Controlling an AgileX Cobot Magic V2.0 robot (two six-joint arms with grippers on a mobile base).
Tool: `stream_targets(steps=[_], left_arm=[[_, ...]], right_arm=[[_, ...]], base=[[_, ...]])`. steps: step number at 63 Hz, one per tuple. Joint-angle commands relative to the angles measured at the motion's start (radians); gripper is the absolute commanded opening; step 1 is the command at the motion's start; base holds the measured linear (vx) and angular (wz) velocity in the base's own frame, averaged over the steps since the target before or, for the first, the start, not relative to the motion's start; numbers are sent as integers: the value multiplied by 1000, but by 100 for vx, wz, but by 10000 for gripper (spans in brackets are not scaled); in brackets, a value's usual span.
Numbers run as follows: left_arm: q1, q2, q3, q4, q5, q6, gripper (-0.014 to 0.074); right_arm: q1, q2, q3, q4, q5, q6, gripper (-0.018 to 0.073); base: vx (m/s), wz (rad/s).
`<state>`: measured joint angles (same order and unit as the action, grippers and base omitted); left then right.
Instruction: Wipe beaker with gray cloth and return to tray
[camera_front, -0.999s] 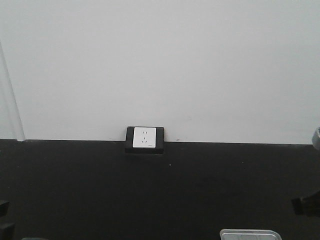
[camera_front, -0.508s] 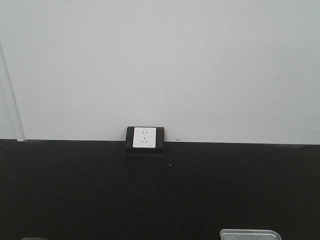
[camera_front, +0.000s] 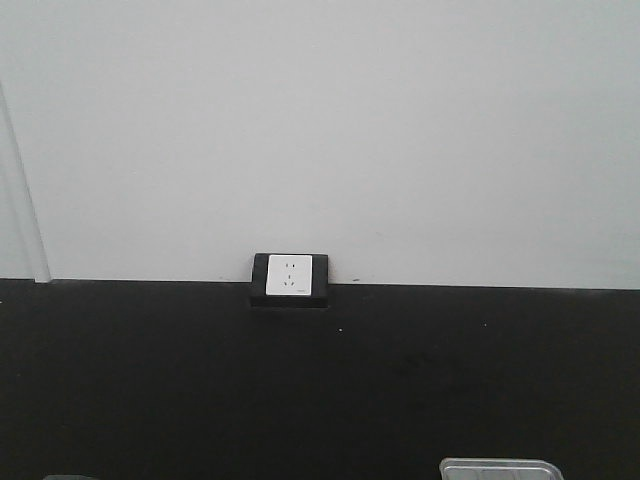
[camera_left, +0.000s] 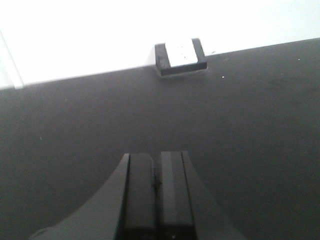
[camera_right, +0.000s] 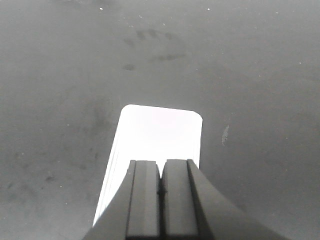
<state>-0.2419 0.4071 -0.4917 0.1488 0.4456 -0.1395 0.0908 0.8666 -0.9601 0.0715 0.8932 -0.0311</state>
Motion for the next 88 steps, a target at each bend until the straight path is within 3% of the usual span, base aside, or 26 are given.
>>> stream_targets(steps=[1,13,23,29,39,43,88], left_arm=[[2,-87,53,5,-151,34,-6],[88,-307,231,-8,-281,33,-6],[173,-447,358,-87,-337,38,-6],[205,-442,429,-133,-401,38,-6],[217,-444,554,-164,-531,32,-6],[217,-444,548,-162,-490,27,-6],[217,-444,548,-160,-485,27,-6]], right_arm=[[-3,-8,-28,-2,-61,-11,-12],[-3,-8,-28,-2,-61,-11,-12],[-3,-8,-28,-2,-61,-11,-12],[-3,-8,-28,-2,-59,-11,-12],[-3,-8,-28,-2,-62,-11,-12],[-3,-8,-28,-2,-61,-11,-12],[-3,-8,-28,-9,-63,-19,-12]], base=[[0,0],[0,0],[0,0],[0,0],[0,0],[0,0],[0,0]])
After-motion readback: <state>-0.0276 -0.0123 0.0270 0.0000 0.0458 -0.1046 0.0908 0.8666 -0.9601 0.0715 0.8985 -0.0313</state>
